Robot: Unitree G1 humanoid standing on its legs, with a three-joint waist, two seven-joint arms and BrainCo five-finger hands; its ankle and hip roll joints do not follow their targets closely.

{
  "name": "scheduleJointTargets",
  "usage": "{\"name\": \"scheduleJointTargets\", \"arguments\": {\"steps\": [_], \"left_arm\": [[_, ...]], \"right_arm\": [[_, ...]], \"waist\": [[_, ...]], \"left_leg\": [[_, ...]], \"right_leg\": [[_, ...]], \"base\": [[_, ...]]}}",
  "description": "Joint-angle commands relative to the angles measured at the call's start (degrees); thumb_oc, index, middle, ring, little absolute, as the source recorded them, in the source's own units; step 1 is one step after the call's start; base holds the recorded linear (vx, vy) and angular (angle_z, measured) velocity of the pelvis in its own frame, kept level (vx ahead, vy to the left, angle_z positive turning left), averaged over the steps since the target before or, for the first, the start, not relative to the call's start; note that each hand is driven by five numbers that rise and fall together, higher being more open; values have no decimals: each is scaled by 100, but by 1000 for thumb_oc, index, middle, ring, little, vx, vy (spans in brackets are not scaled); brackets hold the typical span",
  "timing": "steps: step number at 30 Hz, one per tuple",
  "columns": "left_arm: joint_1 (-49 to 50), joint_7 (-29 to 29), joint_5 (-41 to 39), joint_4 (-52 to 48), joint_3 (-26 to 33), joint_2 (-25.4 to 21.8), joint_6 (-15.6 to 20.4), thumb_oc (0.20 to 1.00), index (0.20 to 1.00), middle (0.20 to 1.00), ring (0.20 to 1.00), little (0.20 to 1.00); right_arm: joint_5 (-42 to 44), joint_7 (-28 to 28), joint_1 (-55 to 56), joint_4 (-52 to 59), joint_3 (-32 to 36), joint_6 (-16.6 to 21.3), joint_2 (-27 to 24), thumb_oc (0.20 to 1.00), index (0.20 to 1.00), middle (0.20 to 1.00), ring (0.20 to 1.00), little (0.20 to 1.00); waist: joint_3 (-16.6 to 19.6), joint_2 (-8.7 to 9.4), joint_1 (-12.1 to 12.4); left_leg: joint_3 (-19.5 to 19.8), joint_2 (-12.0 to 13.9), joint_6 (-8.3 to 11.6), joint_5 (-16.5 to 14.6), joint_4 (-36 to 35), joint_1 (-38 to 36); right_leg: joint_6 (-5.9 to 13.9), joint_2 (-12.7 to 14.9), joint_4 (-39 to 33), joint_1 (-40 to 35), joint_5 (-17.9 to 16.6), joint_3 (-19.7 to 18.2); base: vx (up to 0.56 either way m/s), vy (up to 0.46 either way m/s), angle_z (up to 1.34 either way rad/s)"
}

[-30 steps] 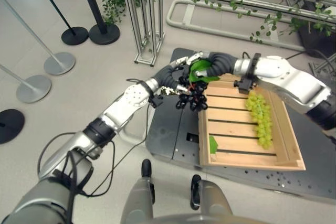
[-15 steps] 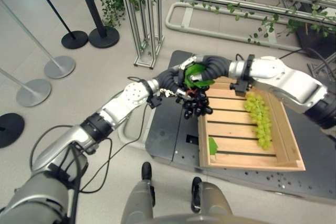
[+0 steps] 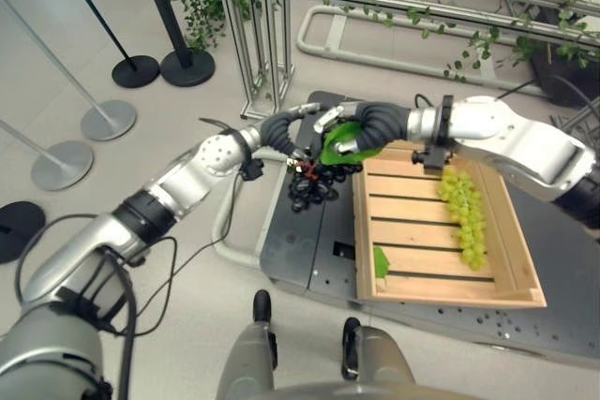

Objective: Pick up the fruits from the basket on one side to the basket on the other side

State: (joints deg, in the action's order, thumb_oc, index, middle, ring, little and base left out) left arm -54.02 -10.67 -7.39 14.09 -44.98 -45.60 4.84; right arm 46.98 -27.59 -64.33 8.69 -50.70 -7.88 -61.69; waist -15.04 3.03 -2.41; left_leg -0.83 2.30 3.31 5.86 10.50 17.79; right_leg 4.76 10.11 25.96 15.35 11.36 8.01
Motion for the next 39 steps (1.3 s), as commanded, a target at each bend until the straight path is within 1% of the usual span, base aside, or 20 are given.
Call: {"name": "scheduleJointTargets", "arguments": {"steps": [1,9,13,17,20,25,28,31,36,37,38,39], "left_arm": [[-473,197,335,75,-99,-87,296,1000,1000,1000,1000,1000],[-649,296,511,84,-234,-34,341,1000,1000,1000,1000,1000],[-790,301,637,93,-419,38,377,1000,1000,1000,1000,1000],[-865,271,798,179,-572,-18,387,1000,1000,1000,1000,1000],[-815,268,815,243,-569,-41,387,1000,1000,1000,1000,1000],[-427,258,567,236,-361,-73,396,1000,1000,1000,1000,1000],[-346,247,497,175,-290,-117,405,1000,1000,1000,1000,1000],[-195,251,504,144,-201,-160,404,1000,1000,1000,1000,1000],[26,282,541,275,-105,-88,407,1000,1000,1000,1000,1000],[84,287,492,257,-58,-67,417,1000,1000,1000,1000,1000],[268,331,222,216,103,0,451,1000,1000,1000,1000,1000],[276,329,221,212,109,-4,450,1000,1000,1000,1000,1000]], "right_arm": [[831,-67,-827,476,4,384,28,200,200,200,200,200],[919,-28,-1133,510,-220,448,95,200,200,200,200,200],[1010,4,-1408,444,-408,470,189,200,200,200,200,200],[1039,20,-1633,416,-588,501,158,200,200,200,200,200],[1066,27,-1677,397,-610,542,114,200,200,200,200,200],[1149,105,-1836,383,-572,696,-133,200,200,200,200,200],[1151,127,-1919,367,-601,722,-201,200,200,200,200,200],[1179,198,-2086,374,-594,824,-343,200,200,200,200,200],[1206,324,-2165,107,-527,954,-476,200,200,200,200,200],[1218,346,-2163,55,-481,981,-490,200,200,200,200,200],[1251,387,-2147,-38,-411,1033,-517,200,200,200,200,200],[1250,387,-2146,-38,-414,1034,-513,200,200,200,200,200]], "waist": [[345,156,-75],[351,159,-71],[348,174,-69],[349,180,-83],[347,186,-87],[367,217,-90],[378,218,-94],[384,225,-100],[411,238,-112],[416,240,-110],[429,247,-105],[433,246,-109]], "left_leg": [[281,119,257,-1182,845,49],[260,127,264,-1192,845,24],[247,136,265,-1210,859,11],[244,152,269,-1229,884,9],[243,158,270,-1241,880,-9],[236,175,284,-1263,888,-27],[241,177,287,-1267,895,-19],[243,182,292,-1266,883,-26],[236,184,294,-1271,872,-25],[234,186,296,-1272,868,-26],[226,184,298,-1278,870,-24],[226,184,298,-1279,871,-23]], "right_leg": [[430,173,-896,-158,-438,-229],[428,167,-900,-177,-428,-240],[431,157,-893,-191,-415,-245],[428,153,-893,-191,-410,-243],[433,149,-902,-206,-410,-247],[427,142,-911,-217,-405,-249],[431,140,-913,-213,-408,-248],[434,135,-923,-216,-407,-249],[434,125,-947,-232,-409,-241],[433,124,-955,-236,-409,-239],[432,127,-970,-247,-409,-230],[432,127,-970,-246,-409,-230]], "base": [[0,0,0],[0,0,0],[0,0,0],[0,0,0],[0,0,0],[0,0,0],[0,0,0],[0,0,0],[0,0,0],[0,0,0],[0,0,0],[0,0,0]]}}
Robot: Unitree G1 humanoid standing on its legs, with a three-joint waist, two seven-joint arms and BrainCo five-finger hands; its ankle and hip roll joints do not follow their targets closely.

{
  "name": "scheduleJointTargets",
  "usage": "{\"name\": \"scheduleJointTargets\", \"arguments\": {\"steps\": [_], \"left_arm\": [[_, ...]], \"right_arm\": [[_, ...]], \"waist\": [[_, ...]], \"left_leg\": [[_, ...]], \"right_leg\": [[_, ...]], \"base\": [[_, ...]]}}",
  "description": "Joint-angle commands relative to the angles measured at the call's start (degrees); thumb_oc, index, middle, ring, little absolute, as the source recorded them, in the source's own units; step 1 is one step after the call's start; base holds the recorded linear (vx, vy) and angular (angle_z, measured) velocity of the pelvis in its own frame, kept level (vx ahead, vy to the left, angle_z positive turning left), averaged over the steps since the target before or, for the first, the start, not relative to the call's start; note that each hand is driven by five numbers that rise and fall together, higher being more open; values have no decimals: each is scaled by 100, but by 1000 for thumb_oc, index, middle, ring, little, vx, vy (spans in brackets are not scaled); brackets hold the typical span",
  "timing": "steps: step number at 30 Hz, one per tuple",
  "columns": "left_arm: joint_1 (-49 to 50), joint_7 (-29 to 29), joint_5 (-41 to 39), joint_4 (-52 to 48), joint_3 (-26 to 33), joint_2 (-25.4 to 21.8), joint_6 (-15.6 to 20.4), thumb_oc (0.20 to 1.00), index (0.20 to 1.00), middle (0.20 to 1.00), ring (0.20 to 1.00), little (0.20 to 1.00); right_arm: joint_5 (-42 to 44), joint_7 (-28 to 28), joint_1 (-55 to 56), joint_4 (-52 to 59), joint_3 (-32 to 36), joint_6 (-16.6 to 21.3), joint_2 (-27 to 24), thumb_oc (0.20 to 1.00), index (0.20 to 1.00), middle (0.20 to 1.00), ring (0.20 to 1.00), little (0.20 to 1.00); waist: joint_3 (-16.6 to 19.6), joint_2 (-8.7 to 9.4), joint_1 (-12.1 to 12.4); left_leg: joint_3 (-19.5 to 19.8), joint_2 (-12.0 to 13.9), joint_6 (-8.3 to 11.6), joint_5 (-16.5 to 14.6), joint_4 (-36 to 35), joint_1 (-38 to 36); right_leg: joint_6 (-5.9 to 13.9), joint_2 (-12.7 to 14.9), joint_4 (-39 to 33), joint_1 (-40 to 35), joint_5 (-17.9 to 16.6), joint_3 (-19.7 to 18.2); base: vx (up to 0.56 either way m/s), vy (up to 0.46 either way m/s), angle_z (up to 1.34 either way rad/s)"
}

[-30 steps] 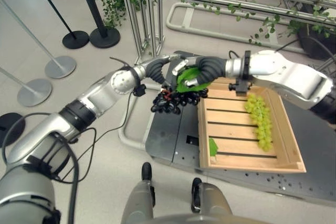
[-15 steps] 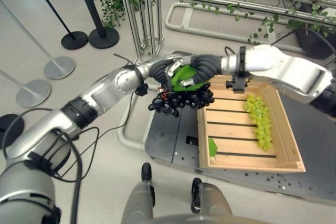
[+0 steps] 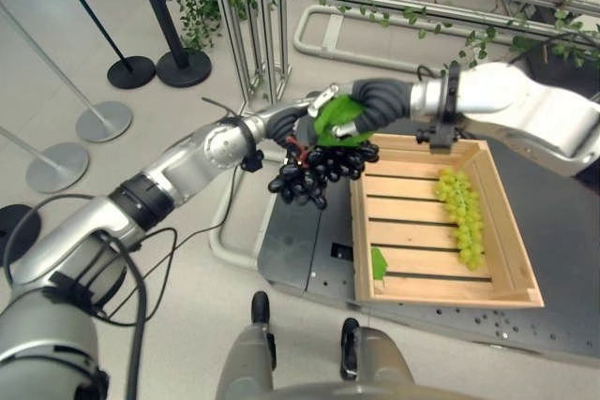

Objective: Pick up the fruits from the basket on one side to the basket on the other side

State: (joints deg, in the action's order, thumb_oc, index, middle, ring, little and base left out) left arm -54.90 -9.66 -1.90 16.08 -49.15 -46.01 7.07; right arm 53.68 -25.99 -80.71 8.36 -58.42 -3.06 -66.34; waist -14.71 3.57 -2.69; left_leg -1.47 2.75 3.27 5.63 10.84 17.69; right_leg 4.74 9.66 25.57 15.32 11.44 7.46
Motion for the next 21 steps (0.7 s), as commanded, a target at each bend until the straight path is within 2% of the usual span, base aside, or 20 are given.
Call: {"name": "scheduleJointTargets", "arguments": {"steps": [1,4,5,12,18,21], "left_arm": [[637,370,-611,-130,830,214,292,1000,1000,1000,1000,1000],[936,527,-745,-210,1110,456,331,1000,1000,1000,1000,1000],[1146,700,-851,-303,1334,725,384,1000,1000,1000,1000,1000],[1398,969,-1427,-855,1606,1404,566,1000,1000,1000,1000,1000],[1385,1384,-1599,-852,1790,1831,650,1000,1000,1000,1000,1000],[1432,1473,-1668,-920,1869,1857,679,1000,1000,1000,1000,1000]], "right_arm": [[576,290,-437,-78,517,617,-67,200,200,200,200,200],[542,351,-348,-131,644,649,-69,200,200,200,200,200],[488,408,-280,-186,751,690,-59,200,200,200,200,200],[568,503,-320,-300,703,708,161,200,200,200,200,200],[652,569,-272,-256,641,709,481,200,200,200,200,200],[648,575,-324,-288,544,683,545,200,200,200,200,200]], "waist": [[411,208,-60],[421,215,-52],[419,228,-37],[422,266,8],[401,267,14],[387,262,29]], "left_leg": [[292,129,297,-1263,830,-16],[294,122,290,-1268,838,-13],[305,108,283,-1272,835,-8],[315,99,268,-1260,772,-17],[315,94,247,-1268,793,-19],[304,99,245,-1271,810,-11]], "right_leg": [[430,176,-941,-247,-420,-168],[423,175,-950,-255,-425,-164],[418,177,-958,-257,-425,-157],[422,178,-999,-272,-444,-131],[407,178,-988,-268,-442,-148],[404,181,-975,-259,-440,-144]], "base": [[0,0,0],[0,0,0],[0,0,0],[0,0,0],[0,0,0],[0,0,0]]}}
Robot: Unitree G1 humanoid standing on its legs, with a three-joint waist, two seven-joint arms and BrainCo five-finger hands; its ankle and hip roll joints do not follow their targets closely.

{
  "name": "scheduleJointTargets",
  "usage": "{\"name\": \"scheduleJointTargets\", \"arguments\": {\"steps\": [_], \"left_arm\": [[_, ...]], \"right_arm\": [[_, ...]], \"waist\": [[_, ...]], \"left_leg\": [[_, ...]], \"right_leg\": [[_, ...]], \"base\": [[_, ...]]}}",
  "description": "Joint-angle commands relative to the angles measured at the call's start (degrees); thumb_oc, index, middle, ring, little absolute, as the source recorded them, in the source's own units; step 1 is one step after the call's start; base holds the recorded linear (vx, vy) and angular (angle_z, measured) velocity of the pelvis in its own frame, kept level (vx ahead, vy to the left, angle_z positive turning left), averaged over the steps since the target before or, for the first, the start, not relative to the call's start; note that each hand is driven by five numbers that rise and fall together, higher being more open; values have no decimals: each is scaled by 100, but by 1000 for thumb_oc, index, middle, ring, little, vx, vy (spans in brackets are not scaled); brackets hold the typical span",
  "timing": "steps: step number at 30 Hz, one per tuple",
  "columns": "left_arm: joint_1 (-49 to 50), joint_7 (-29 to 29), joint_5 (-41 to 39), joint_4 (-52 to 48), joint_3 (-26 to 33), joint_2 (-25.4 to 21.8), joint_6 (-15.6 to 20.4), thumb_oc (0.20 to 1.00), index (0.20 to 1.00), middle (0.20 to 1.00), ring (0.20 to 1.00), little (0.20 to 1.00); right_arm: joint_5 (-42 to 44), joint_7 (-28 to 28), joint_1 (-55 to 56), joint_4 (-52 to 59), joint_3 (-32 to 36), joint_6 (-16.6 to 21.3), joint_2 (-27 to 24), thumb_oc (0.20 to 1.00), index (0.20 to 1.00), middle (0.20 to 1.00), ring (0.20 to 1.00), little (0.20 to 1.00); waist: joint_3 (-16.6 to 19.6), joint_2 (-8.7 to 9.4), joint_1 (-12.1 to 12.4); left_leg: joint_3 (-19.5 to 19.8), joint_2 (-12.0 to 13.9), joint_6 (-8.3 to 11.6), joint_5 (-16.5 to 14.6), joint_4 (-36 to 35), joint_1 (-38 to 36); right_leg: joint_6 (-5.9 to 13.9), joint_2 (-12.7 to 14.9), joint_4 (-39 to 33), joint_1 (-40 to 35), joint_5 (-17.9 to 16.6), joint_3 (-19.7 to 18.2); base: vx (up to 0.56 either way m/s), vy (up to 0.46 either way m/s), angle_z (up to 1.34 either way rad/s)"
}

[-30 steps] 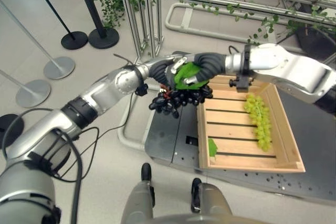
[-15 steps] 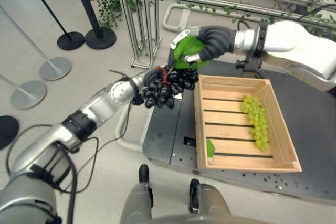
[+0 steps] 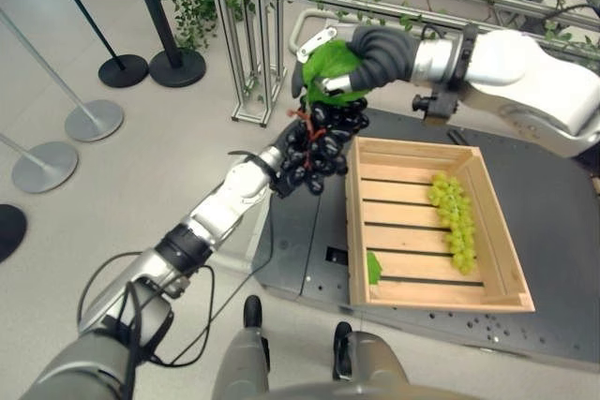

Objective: Pick up the fruits from the basket on one side to the basket on the other side

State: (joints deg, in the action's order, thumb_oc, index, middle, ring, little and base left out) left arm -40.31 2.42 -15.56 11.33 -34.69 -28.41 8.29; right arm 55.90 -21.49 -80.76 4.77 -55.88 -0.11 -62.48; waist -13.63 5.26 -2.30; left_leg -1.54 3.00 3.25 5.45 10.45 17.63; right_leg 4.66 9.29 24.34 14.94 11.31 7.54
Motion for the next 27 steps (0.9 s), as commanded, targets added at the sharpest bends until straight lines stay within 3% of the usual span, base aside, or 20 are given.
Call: {"name": "scheduleJointTargets", "arguments": {"steps": [1,20,27], "left_arm": [[-18,288,-329,-503,455,66,554,1000,1000,1000,1000,1000],[262,459,-561,-863,800,135,542,1000,1000,1000,1000,1000],[107,557,-249,-728,710,228,524,1000,1000,1000,1000,1000]], "right_arm": [[452,103,-341,92,224,366,173,200,200,200,200,200],[342,191,933,240,906,214,435,200,200,200,200,200],[354,154,1393,217,1124,110,898,200,200,200,200,200]], "waist": [[276,89,-2],[208,0,30],[186,-45,17]], "left_leg": [[306,68,246,-1255,849,-9],[291,58,197,-1271,871,1],[280,48,171,-1282,905,28]], "right_leg": [[412,216,-856,-227,-428,-147],[414,267,-833,-223,-435,-123],[408,279,-817,-196,-434,-145]], "base": [[0,0,0],[0,0,0],[0,0,0]]}}
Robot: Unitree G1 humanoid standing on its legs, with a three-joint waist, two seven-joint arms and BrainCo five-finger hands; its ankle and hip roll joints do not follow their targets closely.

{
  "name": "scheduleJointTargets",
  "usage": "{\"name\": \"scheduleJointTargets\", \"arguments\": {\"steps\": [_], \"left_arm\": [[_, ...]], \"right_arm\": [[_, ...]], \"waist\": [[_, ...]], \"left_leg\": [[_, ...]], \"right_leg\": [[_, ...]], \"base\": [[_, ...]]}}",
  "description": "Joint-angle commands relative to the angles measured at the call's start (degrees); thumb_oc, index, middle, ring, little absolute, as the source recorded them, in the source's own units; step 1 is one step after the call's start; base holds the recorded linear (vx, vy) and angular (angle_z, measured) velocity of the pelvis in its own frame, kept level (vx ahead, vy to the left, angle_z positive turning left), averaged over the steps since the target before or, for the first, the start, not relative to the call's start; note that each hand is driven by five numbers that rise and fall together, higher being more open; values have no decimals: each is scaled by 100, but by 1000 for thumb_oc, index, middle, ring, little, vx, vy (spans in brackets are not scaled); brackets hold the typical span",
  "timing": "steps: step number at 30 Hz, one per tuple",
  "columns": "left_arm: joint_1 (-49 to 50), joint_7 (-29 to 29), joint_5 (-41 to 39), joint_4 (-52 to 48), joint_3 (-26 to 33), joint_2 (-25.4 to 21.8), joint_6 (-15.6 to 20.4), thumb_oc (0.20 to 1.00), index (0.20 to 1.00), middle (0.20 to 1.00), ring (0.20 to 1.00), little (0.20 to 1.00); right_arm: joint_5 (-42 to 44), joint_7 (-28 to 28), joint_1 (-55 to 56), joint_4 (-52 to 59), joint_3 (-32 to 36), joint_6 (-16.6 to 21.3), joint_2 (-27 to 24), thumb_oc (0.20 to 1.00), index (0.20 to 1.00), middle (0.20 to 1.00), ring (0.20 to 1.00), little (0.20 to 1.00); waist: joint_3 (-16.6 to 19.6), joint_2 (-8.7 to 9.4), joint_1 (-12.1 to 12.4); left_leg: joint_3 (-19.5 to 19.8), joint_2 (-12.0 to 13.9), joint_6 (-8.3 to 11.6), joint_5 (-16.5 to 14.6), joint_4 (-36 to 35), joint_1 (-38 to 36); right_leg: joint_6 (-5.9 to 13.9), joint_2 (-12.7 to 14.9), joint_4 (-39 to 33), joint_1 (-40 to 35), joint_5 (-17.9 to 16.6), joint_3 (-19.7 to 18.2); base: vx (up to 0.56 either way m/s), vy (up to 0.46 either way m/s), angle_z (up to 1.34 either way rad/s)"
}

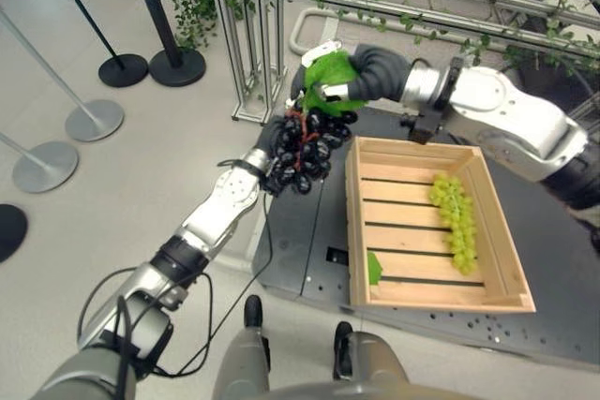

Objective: Pick up the fruits from the basket on one side to the basket on the other side

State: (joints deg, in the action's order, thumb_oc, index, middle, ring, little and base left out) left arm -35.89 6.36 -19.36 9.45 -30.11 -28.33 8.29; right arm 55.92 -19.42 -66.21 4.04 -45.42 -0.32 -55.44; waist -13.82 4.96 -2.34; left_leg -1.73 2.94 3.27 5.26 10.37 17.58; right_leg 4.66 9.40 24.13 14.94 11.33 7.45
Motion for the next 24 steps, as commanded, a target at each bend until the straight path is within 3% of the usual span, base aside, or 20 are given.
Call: {"name": "scheduleJointTargets", "arguments": {"steps": [1,11,18,19,22,23,24], "left_arm": [[-356,192,239,-506,231,219,512,1000,1000,1000,1000,1000],[-250,542,586,-513,317,381,556,1000,1000,1000,1000,1000],[-27,543,616,-638,369,297,596,1000,1000,1000,1000,1000],[-308,886,1180,-437,142,558,390,1000,1000,1000,1000,1000],[-194,795,1291,-363,47,638,428,1000,1000,1000,1000,1000],[-521,660,1178,-387,-235,804,212,1000,1000,1000,1000,1000],[-725,956,1032,-187,-510,1267,615,1000,1000,1000,1000,1000]], "right_arm": [[354,-65,-66,296,64,122,251,200,200,200,200,200],[368,117,492,221,321,197,991,200,200,200,200,200],[395,128,492,184,226,170,1133,200,200,200,200,200],[210,213,532,242,180,137,1308,200,200,200,200,200],[234,182,581,305,268,203,1444,200,200,200,200,200],[177,263,597,255,299,217,1570,200,200,200,200,200],[176,342,647,239,195,263,1835,200,200,200,200,200]], "waist": [[213,-14,22],[203,-27,31],[194,-41,71],[186,-39,48],[175,-39,48],[199,-53,8],[170,-37,-35]], "left_leg": [[296,49,169,-1268,912,34],[310,50,139,-1284,936,46],[305,35,132,-1293,937,41],[313,34,122,-1307,948,35],[319,39,110,-1319,967,37],[323,28,96,-1318,965,42],[314,49,106,-1357,996,10]], "right_leg": [[409,266,-806,-196,-432,-139],[387,267,-783,-174,-416,-145],[387,269,-789,-192,-421,-140],[379,269,-774,-190,-416,-144],[376,265,-766,-187,-406,-151],[377,260,-774,-188,-412,-158],[370,256,-732,-196,-375,-175]], "base": [[0,0,0],[0,0,0],[0,0,0],[0,0,0],[0,0,0],[0,0,0],[0,0,0]]}}
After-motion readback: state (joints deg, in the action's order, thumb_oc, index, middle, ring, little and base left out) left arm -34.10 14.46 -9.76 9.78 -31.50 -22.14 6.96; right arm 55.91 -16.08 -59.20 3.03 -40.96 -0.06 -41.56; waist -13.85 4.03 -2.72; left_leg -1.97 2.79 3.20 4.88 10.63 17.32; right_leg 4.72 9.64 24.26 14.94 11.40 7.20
